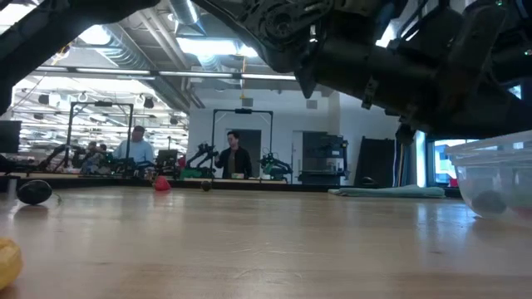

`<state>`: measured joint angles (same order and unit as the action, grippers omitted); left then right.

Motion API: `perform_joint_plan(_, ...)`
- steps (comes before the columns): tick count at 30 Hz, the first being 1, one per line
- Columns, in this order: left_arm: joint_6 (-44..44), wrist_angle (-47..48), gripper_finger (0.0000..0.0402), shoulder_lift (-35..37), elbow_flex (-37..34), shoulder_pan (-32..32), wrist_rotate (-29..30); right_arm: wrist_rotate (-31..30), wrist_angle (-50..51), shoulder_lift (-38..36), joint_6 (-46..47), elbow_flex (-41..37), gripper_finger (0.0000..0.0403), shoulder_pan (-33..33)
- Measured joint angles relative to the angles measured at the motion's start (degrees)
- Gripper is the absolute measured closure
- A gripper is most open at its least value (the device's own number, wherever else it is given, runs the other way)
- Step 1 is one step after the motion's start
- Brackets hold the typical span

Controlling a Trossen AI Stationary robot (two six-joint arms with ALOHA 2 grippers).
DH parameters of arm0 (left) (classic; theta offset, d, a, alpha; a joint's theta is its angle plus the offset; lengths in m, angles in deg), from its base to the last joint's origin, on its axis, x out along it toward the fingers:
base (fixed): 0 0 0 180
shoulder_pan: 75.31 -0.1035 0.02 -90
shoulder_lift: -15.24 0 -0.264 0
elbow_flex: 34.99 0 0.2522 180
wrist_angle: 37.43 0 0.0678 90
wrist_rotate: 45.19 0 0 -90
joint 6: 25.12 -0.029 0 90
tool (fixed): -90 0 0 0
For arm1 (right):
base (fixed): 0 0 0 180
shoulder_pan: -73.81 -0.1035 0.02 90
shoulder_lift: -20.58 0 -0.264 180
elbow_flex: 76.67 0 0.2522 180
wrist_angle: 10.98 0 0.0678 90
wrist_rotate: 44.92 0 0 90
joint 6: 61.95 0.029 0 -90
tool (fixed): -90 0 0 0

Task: Pick and placing Produce into tupperware
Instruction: Put the blackberry into the container, then put the bottom black cherry into the container

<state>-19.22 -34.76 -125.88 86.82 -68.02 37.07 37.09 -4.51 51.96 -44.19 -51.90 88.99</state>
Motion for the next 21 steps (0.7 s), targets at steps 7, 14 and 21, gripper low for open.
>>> perform_joint_plan(7,0.0,-0.07,0.0275,0.0,0.0,0.0,0.07,0.02,0.0,0.0,0.0,0.0,0.0116,0.0)
perform_joint_plan(14,-0.02,-0.09,0.025,0.02,0.0,-0.13,0.12,0.04,0.07,0.0,0.0,0.0,0.0116,0.0)
perform_joint_plan(21,-5.47,4.4,0.0189,6.45,-0.11,-1.22,0.22,0.04,0.65,-0.02,0.0,0.0,0.0116,0.0)
